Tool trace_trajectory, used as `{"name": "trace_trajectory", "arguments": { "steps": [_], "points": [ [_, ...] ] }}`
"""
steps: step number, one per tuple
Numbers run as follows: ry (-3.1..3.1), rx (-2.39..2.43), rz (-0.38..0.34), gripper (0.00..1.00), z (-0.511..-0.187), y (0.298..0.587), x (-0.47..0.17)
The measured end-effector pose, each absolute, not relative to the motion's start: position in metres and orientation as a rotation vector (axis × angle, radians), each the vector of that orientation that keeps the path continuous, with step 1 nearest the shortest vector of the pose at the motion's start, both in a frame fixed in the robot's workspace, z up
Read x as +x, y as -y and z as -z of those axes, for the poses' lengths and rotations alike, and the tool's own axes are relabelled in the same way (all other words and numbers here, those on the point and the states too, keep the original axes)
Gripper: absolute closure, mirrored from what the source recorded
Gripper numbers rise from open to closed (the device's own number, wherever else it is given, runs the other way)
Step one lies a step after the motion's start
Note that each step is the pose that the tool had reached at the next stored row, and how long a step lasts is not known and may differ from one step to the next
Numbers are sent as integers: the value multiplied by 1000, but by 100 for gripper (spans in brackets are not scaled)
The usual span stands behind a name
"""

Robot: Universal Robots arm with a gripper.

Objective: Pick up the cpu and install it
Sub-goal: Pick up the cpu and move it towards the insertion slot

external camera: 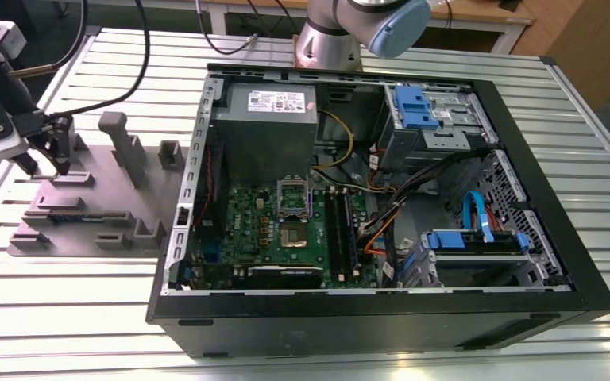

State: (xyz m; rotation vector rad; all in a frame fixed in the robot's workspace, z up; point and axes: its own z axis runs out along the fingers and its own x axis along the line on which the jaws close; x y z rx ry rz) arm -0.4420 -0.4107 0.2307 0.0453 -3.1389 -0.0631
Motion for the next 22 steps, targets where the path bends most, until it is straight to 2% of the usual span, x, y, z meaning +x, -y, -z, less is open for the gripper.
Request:
{"name": "trace_trajectory", "arguments": {
  "steps": [22],
  "points": [
    [3139,45,63,53,-270,411,-442]
  ]
}}
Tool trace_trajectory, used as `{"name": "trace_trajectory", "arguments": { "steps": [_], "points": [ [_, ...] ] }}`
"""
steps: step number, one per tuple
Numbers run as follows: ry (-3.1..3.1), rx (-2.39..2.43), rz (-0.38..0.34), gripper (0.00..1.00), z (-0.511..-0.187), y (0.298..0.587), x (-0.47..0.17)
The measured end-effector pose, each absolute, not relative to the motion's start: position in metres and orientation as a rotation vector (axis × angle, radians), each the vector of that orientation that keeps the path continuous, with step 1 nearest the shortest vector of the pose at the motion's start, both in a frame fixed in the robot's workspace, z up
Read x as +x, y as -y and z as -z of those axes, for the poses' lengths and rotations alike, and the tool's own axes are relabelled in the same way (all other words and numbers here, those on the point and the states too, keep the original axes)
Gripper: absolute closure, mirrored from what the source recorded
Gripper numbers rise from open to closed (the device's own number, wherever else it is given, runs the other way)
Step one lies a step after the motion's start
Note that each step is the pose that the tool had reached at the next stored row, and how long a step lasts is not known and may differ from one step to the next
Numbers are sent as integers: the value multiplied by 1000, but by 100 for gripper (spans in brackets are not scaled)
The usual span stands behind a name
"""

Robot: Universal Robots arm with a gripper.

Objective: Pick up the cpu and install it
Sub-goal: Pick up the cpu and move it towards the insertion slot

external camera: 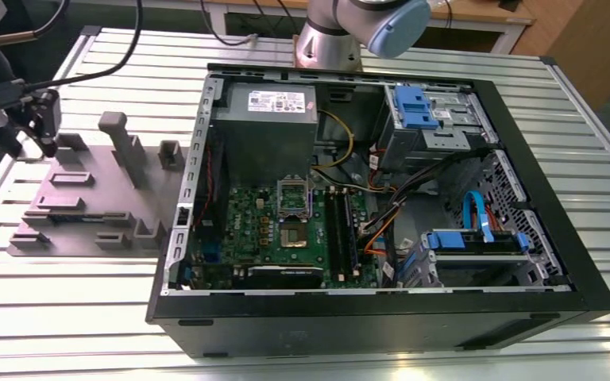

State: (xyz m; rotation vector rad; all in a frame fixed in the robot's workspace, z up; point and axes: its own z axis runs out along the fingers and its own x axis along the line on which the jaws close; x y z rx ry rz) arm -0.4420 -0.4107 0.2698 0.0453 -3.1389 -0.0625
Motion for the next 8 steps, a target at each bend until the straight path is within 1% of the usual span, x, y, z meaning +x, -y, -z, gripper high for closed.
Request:
{"name": "trace_trajectory", "arguments": {
  "steps": [8],
  "points": [
    [3139,45,62,53,-288,411,-442]
  ]
}}
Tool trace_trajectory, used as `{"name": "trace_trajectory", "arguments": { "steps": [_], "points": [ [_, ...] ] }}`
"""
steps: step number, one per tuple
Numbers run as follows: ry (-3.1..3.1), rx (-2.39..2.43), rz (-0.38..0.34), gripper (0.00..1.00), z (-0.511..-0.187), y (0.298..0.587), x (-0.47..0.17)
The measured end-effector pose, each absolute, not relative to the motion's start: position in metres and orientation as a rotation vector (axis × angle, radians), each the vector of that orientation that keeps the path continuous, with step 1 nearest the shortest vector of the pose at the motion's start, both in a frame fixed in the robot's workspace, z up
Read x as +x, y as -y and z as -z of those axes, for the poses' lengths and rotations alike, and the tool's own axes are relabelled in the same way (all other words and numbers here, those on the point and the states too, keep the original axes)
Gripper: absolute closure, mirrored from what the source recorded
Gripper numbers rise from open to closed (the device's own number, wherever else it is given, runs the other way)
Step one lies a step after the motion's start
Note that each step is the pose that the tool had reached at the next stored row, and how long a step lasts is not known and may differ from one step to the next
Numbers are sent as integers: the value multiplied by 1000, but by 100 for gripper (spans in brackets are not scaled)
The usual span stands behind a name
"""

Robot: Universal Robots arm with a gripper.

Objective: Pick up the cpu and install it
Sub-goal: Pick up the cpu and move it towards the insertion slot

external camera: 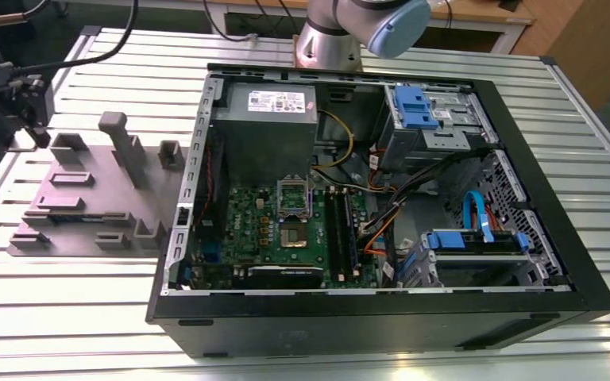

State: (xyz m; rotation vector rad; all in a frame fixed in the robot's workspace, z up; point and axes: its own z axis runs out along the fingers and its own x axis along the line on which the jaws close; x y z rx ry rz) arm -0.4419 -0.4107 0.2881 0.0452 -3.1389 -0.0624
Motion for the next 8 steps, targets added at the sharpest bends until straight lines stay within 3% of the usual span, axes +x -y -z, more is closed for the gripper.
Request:
{"name": "trace_trajectory", "arguments": {
  "steps": [8],
  "points": [
    [3139,45,62,53,-308,411,-442]
  ]
}}
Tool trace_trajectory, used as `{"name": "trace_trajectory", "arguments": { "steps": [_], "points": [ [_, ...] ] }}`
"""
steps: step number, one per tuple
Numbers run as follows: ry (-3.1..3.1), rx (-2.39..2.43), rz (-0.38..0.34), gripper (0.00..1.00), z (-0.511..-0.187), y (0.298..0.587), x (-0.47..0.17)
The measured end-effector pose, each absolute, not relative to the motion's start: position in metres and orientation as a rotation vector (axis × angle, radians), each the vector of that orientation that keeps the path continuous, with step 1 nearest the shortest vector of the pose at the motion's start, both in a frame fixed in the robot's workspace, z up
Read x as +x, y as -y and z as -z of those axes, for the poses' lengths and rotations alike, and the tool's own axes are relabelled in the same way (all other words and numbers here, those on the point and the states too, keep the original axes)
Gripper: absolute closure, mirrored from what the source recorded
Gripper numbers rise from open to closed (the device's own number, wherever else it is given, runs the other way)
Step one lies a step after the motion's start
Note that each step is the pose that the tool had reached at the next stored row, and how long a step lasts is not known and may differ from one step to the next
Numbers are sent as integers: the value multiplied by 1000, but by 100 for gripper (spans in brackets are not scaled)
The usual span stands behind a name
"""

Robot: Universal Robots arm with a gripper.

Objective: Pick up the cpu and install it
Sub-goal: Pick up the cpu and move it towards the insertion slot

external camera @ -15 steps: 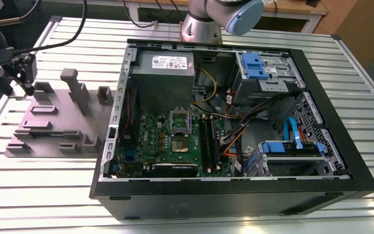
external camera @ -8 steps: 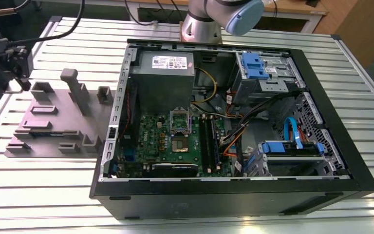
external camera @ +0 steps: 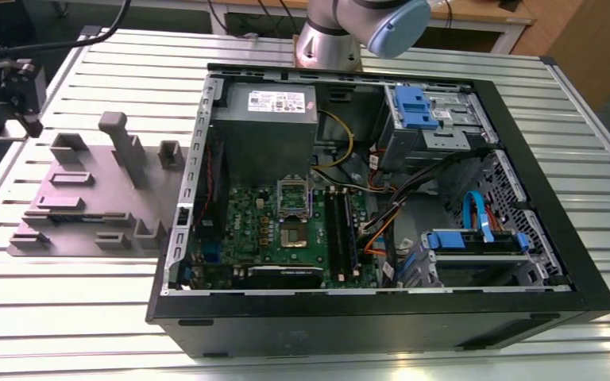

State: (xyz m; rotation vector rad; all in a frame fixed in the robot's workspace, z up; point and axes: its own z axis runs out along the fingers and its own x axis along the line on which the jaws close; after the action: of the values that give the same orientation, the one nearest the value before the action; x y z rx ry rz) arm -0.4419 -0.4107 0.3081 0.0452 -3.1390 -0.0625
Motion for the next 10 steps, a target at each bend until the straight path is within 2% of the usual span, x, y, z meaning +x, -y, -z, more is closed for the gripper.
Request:
{"name": "trace_trajectory", "arguments": {
  "steps": [10],
  "points": [
    [3139,45,62,53,-335,411,-442]
  ]
}}
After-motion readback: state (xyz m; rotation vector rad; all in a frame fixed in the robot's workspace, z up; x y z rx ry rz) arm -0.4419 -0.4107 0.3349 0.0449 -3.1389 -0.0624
